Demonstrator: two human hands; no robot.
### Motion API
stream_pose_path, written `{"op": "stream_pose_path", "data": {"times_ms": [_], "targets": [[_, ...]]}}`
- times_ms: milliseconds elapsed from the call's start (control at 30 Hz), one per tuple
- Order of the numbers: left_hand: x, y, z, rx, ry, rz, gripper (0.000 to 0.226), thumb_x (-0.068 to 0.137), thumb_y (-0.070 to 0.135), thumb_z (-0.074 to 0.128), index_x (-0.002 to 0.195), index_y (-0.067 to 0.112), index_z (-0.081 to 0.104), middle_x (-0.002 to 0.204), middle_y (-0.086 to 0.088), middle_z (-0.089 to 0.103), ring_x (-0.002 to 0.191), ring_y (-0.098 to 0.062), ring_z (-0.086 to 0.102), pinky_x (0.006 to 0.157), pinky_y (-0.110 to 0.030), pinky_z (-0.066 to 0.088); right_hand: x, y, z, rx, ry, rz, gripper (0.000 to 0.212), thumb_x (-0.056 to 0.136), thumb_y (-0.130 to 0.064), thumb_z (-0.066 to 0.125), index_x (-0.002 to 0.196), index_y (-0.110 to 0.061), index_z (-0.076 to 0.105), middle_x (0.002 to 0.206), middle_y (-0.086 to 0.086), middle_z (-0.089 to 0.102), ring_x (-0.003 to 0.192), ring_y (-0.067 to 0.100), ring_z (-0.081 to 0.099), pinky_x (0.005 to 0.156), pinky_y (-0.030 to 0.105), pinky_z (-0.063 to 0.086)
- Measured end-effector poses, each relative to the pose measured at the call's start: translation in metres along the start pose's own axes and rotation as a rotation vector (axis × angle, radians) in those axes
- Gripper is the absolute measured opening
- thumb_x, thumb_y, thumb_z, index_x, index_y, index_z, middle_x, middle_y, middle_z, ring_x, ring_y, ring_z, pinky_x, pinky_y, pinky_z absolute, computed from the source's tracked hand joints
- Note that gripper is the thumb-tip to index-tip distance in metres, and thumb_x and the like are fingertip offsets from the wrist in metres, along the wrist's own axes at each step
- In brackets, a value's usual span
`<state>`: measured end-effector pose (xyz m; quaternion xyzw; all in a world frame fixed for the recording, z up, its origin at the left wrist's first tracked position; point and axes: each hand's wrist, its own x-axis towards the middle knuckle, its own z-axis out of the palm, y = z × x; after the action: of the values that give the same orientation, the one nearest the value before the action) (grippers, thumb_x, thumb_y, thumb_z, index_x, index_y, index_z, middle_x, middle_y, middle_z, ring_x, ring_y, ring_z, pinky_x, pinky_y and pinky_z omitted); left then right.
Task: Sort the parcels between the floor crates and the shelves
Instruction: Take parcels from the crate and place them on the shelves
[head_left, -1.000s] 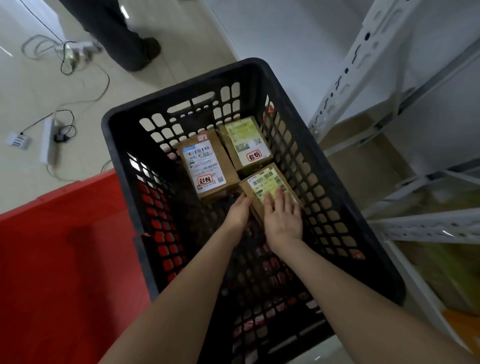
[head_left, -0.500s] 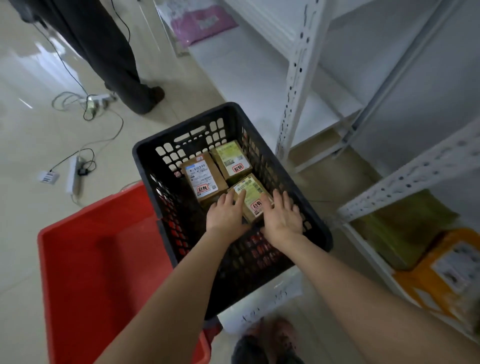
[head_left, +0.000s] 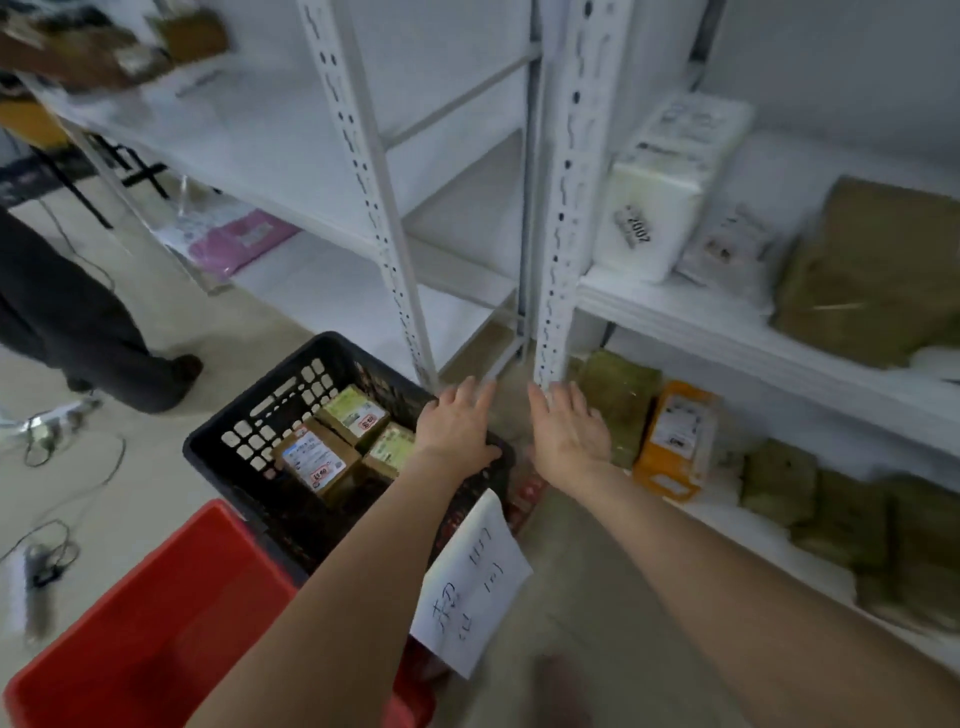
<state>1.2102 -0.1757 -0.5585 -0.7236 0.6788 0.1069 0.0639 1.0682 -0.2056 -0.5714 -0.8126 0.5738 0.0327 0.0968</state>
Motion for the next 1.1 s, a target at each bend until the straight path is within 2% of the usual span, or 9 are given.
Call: {"op": "stream_pose_path", "data": {"times_ms": [133,267,400,533,600,733,933,1100], "targets": [[-0.021,0.053,-0.030,0.033,0.032,0.131,0.093,0.084,0.053,0.060,0.152,0.027,0.002,0.159,-0.005,0.011,0.144,-0.028,0.016,0.111,-0.046,0.027,-0.059,0.048,-0.040,0.034,0.029,0.151,0.082,0.090,-0.037,0.059,0.151,-0.019,0.007,0.156,0.010,0.013,0.145,0.032,0.009,0.111,0.045,0.024],[-0.040,0.123,-0.062,0.071,0.106,0.292,0.087,0.083,0.043,0.063,0.150,0.024,0.011,0.154,-0.004,0.021,0.141,-0.026,0.025,0.107,-0.044,0.034,-0.118,0.103,-0.080,0.057,0.110,0.291,0.078,0.089,-0.038,0.059,0.149,-0.019,0.014,0.156,0.008,0.014,0.144,0.031,0.011,0.111,0.046,0.025],[-0.057,0.203,-0.095,0.059,0.138,0.404,0.089,0.084,0.048,0.063,0.151,0.027,0.008,0.158,-0.002,0.016,0.142,-0.025,0.024,0.109,-0.045,0.033,-0.177,0.162,-0.123,0.029,0.188,0.415,0.077,0.091,-0.040,0.057,0.150,-0.022,0.012,0.158,0.007,0.010,0.145,0.030,0.007,0.113,0.044,0.021],[-0.078,0.287,-0.131,0.082,0.247,0.568,0.085,0.083,0.055,0.059,0.149,0.025,0.015,0.151,-0.004,0.029,0.134,-0.025,0.034,0.101,-0.042,0.039,-0.237,0.220,-0.166,-0.008,0.310,0.498,0.073,0.087,-0.042,0.061,0.145,-0.022,0.022,0.150,0.009,0.023,0.138,0.029,0.023,0.108,0.042,0.029],[-0.092,0.330,-0.147,0.087,0.300,0.634,0.086,0.083,0.056,0.058,0.150,0.025,0.013,0.150,-0.004,0.030,0.133,-0.025,0.037,0.096,-0.041,0.042,-0.267,0.248,-0.184,-0.019,0.353,0.535,0.070,0.087,-0.043,0.060,0.143,-0.020,0.025,0.148,0.010,0.026,0.138,0.030,0.022,0.107,0.043,0.029],[-0.127,0.415,-0.178,0.114,0.421,0.735,0.087,0.083,0.058,0.057,0.150,0.023,0.014,0.151,-0.005,0.030,0.131,-0.027,0.039,0.093,-0.042,0.045,-0.324,0.306,-0.219,-0.027,0.446,0.573,0.071,0.090,-0.041,0.056,0.147,-0.019,0.020,0.153,0.010,0.021,0.143,0.031,0.015,0.111,0.045,0.024],[-0.188,0.535,-0.220,0.083,0.578,0.861,0.082,0.085,0.054,0.055,0.150,0.024,0.015,0.153,-0.003,0.027,0.136,-0.025,0.034,0.104,-0.042,0.039,-0.405,0.387,-0.274,-0.091,0.595,0.557,0.064,0.089,-0.043,0.054,0.143,-0.021,0.027,0.146,0.007,0.029,0.137,0.027,0.023,0.106,0.042,0.028],[-0.228,0.617,-0.270,0.037,0.795,0.930,0.075,0.088,0.050,0.054,0.149,0.023,0.018,0.150,-0.001,0.031,0.131,-0.023,0.039,0.099,-0.039,0.041,-0.462,0.447,-0.332,-0.155,0.770,0.558,0.062,0.092,-0.041,0.052,0.145,-0.022,0.026,0.148,0.006,0.030,0.136,0.025,0.026,0.105,0.039,0.030]]}}
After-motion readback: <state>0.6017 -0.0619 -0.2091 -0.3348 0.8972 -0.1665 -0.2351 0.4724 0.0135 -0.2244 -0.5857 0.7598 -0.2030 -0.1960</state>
